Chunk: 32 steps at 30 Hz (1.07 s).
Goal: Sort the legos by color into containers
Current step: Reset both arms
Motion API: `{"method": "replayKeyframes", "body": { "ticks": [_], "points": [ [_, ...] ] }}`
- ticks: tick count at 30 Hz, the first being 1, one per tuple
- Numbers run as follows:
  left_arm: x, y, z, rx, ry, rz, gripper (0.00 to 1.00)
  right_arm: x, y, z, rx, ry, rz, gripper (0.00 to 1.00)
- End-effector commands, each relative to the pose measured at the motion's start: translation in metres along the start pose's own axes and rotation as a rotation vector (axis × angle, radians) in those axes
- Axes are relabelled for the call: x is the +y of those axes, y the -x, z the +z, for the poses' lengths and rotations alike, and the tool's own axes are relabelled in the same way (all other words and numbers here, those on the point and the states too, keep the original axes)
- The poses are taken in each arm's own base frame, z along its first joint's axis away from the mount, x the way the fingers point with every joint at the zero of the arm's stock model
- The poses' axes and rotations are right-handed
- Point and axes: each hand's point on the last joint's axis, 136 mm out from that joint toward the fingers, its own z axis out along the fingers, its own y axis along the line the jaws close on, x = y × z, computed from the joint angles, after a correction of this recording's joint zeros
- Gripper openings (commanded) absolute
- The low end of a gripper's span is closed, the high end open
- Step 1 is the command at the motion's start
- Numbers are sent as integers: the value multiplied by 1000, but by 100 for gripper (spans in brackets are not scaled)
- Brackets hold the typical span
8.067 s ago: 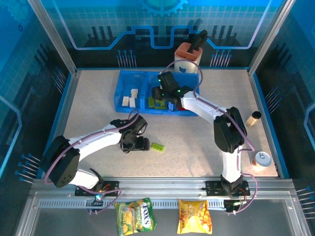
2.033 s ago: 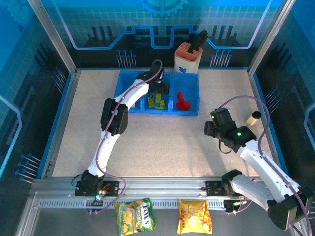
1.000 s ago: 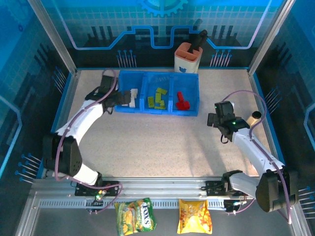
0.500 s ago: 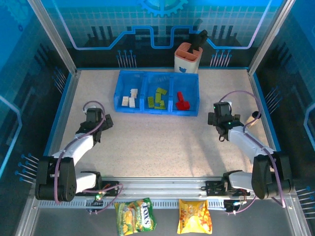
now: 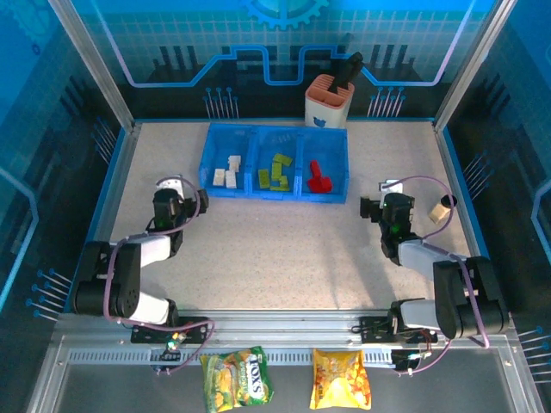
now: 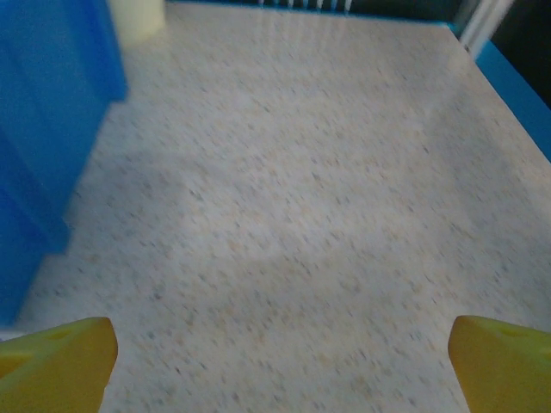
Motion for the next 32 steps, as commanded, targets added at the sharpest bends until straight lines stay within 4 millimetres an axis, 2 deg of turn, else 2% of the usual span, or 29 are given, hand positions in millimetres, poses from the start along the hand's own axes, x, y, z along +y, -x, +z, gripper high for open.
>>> {"method": "replayKeyframes", "body": {
  "ticks": [1, 8, 11, 32],
  "points": [
    [-18, 9, 2, -126, -127, 46, 99, 11, 30, 4, -131, 94, 19, 100],
    [-19, 8, 3, -109, -126, 53, 99, 23, 14, 18, -188, 136, 10, 100],
    [-20, 8, 4, -109, -107, 67, 99, 26, 15, 23, -151, 128, -5, 100],
    [-27, 7, 4, -100, -131, 94, 99, 28, 14, 24, -144, 121, -19, 100]
  ]
}}
